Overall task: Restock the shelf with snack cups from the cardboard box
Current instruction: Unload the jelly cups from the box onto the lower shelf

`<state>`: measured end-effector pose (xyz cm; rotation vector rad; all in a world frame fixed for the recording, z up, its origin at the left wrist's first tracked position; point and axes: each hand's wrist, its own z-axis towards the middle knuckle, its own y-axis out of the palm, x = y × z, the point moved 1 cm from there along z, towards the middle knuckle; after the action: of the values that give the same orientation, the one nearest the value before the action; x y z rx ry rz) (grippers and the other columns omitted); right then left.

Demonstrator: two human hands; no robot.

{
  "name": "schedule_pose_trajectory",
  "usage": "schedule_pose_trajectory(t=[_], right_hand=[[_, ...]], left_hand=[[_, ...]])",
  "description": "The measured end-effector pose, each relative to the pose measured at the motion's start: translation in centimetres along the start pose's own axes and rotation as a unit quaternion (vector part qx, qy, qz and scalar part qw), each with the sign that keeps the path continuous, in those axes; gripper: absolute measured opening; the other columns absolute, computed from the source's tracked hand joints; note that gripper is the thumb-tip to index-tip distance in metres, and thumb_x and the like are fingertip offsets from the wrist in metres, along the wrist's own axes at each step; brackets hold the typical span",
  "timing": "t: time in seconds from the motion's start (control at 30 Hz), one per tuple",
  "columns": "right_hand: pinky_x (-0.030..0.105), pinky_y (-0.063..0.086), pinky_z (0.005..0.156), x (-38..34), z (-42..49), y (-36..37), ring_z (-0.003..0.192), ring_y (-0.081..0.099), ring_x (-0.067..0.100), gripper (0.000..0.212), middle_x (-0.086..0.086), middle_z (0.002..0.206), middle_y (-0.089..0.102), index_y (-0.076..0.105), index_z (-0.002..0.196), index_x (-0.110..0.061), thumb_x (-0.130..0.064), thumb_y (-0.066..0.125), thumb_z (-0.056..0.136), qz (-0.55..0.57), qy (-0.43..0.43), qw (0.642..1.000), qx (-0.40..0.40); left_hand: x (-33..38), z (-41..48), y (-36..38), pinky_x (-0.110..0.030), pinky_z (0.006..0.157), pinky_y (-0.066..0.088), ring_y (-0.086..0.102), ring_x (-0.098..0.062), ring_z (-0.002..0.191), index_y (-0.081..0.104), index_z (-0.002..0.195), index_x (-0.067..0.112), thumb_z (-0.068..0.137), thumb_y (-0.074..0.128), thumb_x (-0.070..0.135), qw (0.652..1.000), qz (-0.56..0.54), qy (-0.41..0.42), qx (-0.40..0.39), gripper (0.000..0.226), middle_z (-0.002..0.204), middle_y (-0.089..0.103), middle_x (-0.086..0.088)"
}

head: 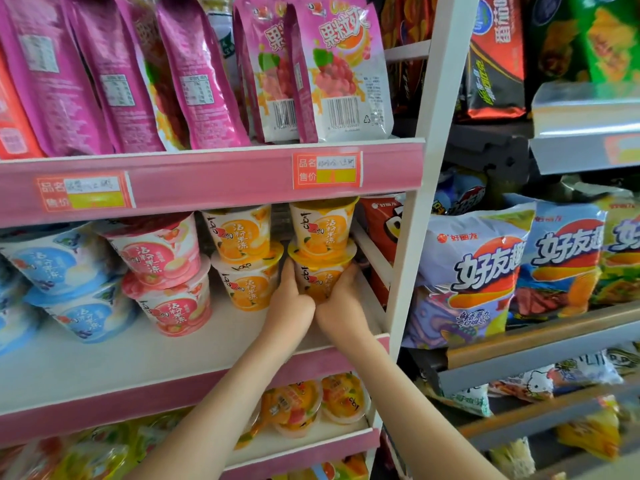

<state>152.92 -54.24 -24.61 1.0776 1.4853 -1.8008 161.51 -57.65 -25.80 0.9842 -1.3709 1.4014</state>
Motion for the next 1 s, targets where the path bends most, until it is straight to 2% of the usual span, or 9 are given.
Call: schedule_pose_trajectory(t=[0.17, 0.27, 0.4, 0.57, 0.73, 0.8, 0.9, 1.0], right_hand=[[0.035, 0.034, 0.103, -0.1, -0.5, 0.2, 0.133, 0.035, 0.033, 0.089, 0.019, 0.15, 0.024, -0.01, 0.147, -0.001, -0.021, 0.056, 0.091, 0.002, -0.011, 1.0, 0.013], [0.028, 0.039, 0.088, -0.1, -0.5, -0.1, 0.123, 0.045, 0.032, 0.086, 0.018, 0.142, 0.035, -0.002, 0.147, 0.0, -0.019, 0.059, 0.09, 0.011, -0.01, 1.0, 0.024], [0.022, 0.034, 0.075, -0.3, -0.3, -0.5, 0.117, 0.05, 0.033, 0.084, 0.017, 0.136, 0.043, 0.003, 0.147, -0.002, -0.017, 0.061, 0.088, 0.028, 0.02, 0.999, 0.014], [0.026, 0.037, 0.075, -0.5, -0.4, -0.6, 0.113, 0.053, 0.035, 0.082, 0.018, 0.131, 0.048, 0.006, 0.146, -0.003, -0.017, 0.061, 0.087, 0.021, 0.04, 0.999, 0.007], [0.024, 0.036, 0.074, -0.7, -0.7, -0.7, 0.112, 0.055, 0.035, 0.076, 0.019, 0.13, 0.051, 0.011, 0.146, -0.003, -0.018, 0.059, 0.09, 0.001, 0.044, 0.999, 0.008], [0.026, 0.038, 0.077, -0.8, -1.2, -0.7, 0.112, 0.055, 0.035, 0.066, 0.019, 0.127, 0.054, 0.021, 0.142, -0.003, -0.018, 0.059, 0.09, 0.003, 0.041, 0.999, 0.025], [0.021, 0.033, 0.072, -1.0, -2.8, -1.1, 0.11, 0.056, 0.036, 0.055, 0.02, 0.121, 0.056, 0.031, 0.137, -0.003, -0.008, 0.057, 0.089, -0.011, 0.017, 0.998, 0.054], [0.016, 0.028, 0.076, -1.7, -5.7, -1.6, 0.121, 0.047, 0.029, 0.058, 0.013, 0.135, 0.046, 0.029, 0.142, -0.007, -0.004, 0.054, 0.089, -0.026, 0.015, 0.999, 0.036]], left_hand=[[0.1, -0.9, -0.3, -0.048, 0.109, 0.036, 0.037, -0.023, 0.135, 0.021, 0.149, 0.025, 0.083, 0.045, -0.01, 1.0, 0.003, 0.012, 0.004, 0.078, 0.149, 0.036, -0.003], [0.9, -1.7, -0.3, -0.044, 0.11, 0.034, 0.035, -0.019, 0.136, 0.02, 0.149, 0.025, 0.087, 0.045, -0.007, 1.0, 0.011, 0.003, 0.002, 0.074, 0.149, 0.034, 0.001], [1.8, -2.5, -0.5, -0.044, 0.11, 0.034, 0.034, -0.019, 0.136, 0.02, 0.149, 0.026, 0.087, 0.043, -0.007, 1.0, -0.006, -0.005, -0.003, 0.073, 0.15, 0.033, 0.002], [1.7, -2.9, -0.9, -0.04, 0.109, 0.036, 0.038, -0.017, 0.134, 0.023, 0.148, 0.027, 0.088, 0.041, -0.006, 1.0, -0.02, -0.018, -0.007, 0.072, 0.148, 0.037, 0.003], [2.2, -3.2, -0.9, -0.035, 0.108, 0.035, 0.033, -0.016, 0.136, 0.017, 0.149, 0.032, 0.09, 0.043, -0.003, 0.999, -0.015, -0.018, -0.022, 0.073, 0.15, 0.03, 0.007], [2.7, -3.6, -0.9, -0.026, 0.101, 0.037, 0.038, -0.012, 0.131, 0.021, 0.148, 0.031, 0.094, 0.047, 0.006, 1.0, -0.006, -0.014, -0.022, 0.065, 0.143, 0.037, 0.011], [3.3, -4.9, -1.2, -0.022, 0.094, 0.039, 0.044, -0.01, 0.125, 0.033, 0.144, 0.027, 0.095, 0.049, 0.011, 1.0, 0.005, -0.013, -0.024, 0.054, 0.135, 0.047, 0.01], [3.5, -7.3, -2.7, -0.012, 0.084, 0.04, 0.05, -0.011, 0.116, 0.042, 0.137, 0.021, 0.094, 0.046, 0.005, 0.998, 0.053, -0.026, -0.021, 0.046, 0.13, 0.051, 0.007]])
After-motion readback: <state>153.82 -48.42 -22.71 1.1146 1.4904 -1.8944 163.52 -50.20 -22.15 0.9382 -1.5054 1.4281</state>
